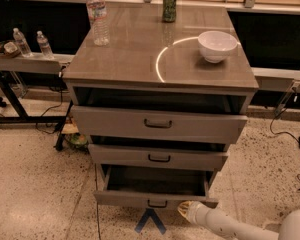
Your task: Close bottom drawer
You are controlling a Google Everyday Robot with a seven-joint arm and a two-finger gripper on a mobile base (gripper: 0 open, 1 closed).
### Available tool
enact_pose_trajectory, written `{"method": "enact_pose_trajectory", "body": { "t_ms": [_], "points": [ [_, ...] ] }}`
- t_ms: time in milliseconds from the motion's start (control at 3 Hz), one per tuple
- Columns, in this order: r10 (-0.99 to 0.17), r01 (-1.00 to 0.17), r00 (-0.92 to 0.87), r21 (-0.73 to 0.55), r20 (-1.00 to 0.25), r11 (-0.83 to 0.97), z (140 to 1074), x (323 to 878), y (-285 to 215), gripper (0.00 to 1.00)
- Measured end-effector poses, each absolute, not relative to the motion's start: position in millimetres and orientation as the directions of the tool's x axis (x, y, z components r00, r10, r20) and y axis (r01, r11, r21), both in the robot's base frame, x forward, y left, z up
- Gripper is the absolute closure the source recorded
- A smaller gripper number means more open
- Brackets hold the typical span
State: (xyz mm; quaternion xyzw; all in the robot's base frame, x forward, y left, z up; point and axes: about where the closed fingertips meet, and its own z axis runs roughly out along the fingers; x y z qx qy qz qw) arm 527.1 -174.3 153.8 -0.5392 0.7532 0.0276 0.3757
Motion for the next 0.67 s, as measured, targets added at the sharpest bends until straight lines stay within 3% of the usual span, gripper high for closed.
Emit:
{"method": "enact_pose_trajectory", "body": {
  "t_ms": [667],
  "points": [
    [-0.796,-0.801,0.011,-0.481,-0.605,0.355,165,589,-143,1.00]
  ]
}}
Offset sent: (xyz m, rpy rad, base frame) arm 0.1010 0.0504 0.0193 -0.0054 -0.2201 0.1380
